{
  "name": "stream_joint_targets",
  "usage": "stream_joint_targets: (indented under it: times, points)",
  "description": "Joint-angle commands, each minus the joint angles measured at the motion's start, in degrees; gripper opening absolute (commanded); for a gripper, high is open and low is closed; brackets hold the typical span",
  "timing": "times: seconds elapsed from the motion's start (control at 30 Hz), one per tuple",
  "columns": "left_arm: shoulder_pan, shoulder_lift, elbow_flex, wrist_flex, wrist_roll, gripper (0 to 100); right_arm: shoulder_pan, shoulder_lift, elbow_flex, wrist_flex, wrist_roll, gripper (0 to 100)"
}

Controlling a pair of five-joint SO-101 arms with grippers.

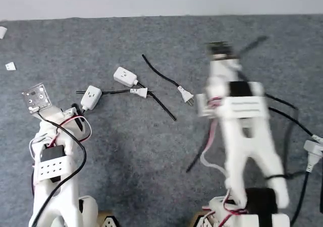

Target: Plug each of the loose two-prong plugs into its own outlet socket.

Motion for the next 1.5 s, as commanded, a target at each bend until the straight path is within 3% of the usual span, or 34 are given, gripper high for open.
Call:
stream_joint_targets:
  times: [0.0,0.23,0.4,0.57,0.63,0.77,0.87,1.27,1.47]
  points:
    - [0.4,-0.6,-0.8,-1.5,0.2,14,12.4,-2.3,-0.7,0.3,4.8,0.9]
    - [1.4,-0.6,-0.7,-1.5,0.0,14,32.1,2.1,-0.7,-6.6,10.8,0.9]
    - [3.3,-0.6,0.1,-1.6,-3.2,14,38.7,8.8,-0.8,-10.4,14.4,0.9]
    - [5.2,-0.7,0.6,-1.8,-6.2,14,38.7,13.8,-0.9,-10.0,21.0,4.4]
    - [5.5,-0.9,0.5,-2.2,-6.4,14,38.8,14.1,-1.1,-10.9,18.4,9.1]
    - [5.5,-0.5,2.8,-7.6,-6.4,23,38.6,13.3,-1.8,-11.2,17.7,17.3]
    - [5.9,-0.5,3.3,-7.5,-6.3,31,38.0,11.8,-2.9,-8.8,17.8,20.6]
    - [6.1,-0.4,1.8,-3.9,-6.3,33,35.8,-6.0,-2.7,4.4,13.1,20.9]
    - [7.2,6.9,-5.7,1.6,-6.3,33,30.6,-15.2,8.8,7.3,6.9,20.8]
